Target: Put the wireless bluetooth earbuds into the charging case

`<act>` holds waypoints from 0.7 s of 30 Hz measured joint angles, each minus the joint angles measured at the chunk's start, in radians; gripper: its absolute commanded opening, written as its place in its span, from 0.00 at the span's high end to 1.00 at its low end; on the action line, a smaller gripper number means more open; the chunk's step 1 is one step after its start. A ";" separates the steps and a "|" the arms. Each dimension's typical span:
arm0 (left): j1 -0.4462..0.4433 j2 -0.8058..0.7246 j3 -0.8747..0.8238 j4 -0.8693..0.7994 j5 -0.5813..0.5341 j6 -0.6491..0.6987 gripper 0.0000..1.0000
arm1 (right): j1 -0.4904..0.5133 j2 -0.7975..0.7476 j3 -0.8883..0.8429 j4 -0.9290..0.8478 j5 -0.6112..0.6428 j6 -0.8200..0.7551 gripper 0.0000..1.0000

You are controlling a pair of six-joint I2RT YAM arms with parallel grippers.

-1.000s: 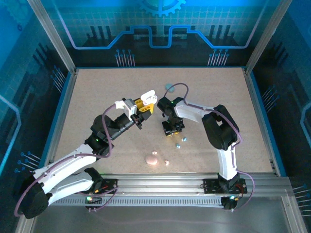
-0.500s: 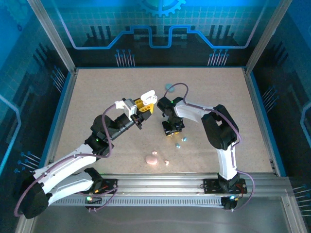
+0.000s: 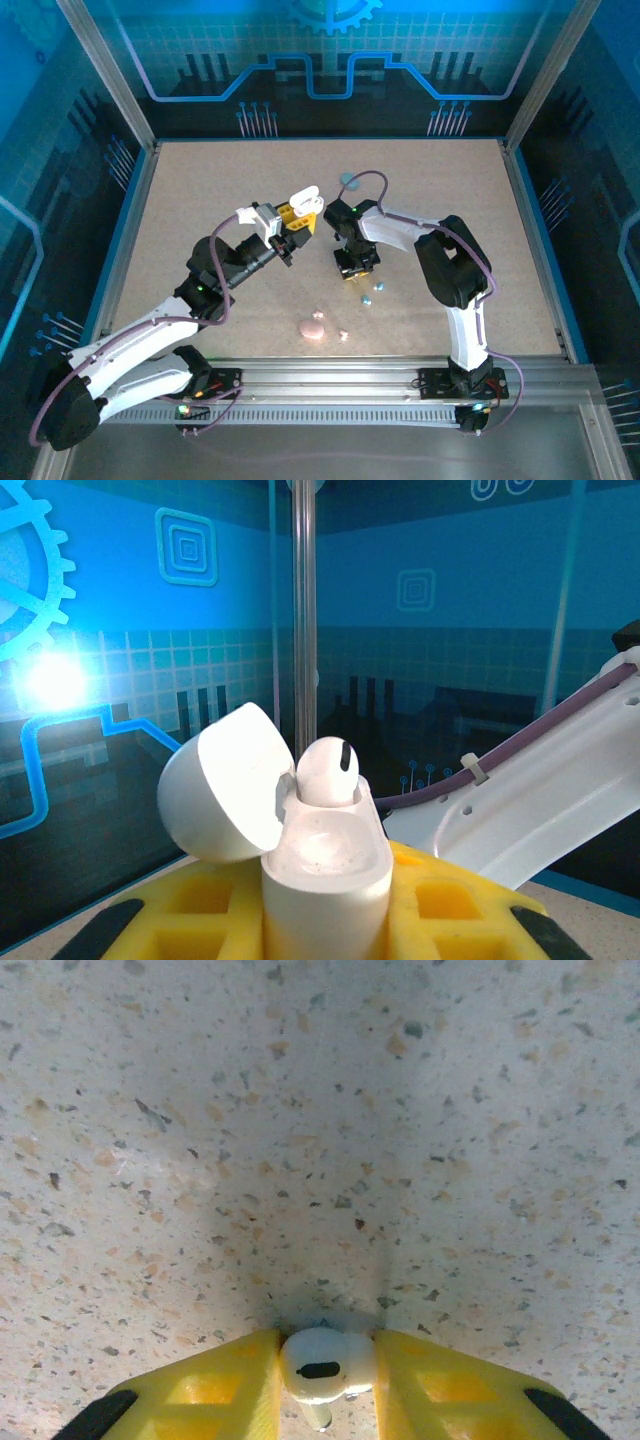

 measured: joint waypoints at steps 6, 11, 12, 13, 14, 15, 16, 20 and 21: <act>0.000 0.008 0.000 0.000 0.000 0.000 0.77 | 0.000 -0.029 -0.014 0.046 -0.004 0.000 0.72; 0.000 0.021 0.000 0.000 0.000 0.000 0.77 | -0.013 -0.113 -0.040 0.078 -0.005 0.003 0.71; 0.000 0.023 0.000 0.000 0.000 -0.001 0.77 | -0.018 -0.123 -0.040 0.082 -0.004 0.003 0.71; 0.000 0.024 0.000 0.000 0.000 -0.001 0.77 | -0.021 -0.127 -0.040 0.085 -0.005 0.003 0.71; 0.000 0.024 0.000 0.000 0.000 -0.001 0.77 | -0.024 -0.127 -0.040 0.086 -0.005 0.003 0.71; 0.000 0.025 0.000 0.000 0.000 -0.001 0.77 | -0.026 -0.122 -0.040 0.084 -0.006 0.003 0.71; 0.000 0.025 0.000 0.000 0.000 -0.001 0.77 | -0.026 -0.118 -0.040 0.084 -0.006 0.004 0.70; 0.000 0.025 0.000 0.000 0.000 -0.001 0.77 | -0.026 -0.087 -0.040 0.080 -0.014 0.003 0.70; 0.000 0.025 0.000 0.000 0.000 -0.001 0.77 | -0.026 -0.077 -0.040 0.077 -0.016 0.003 0.70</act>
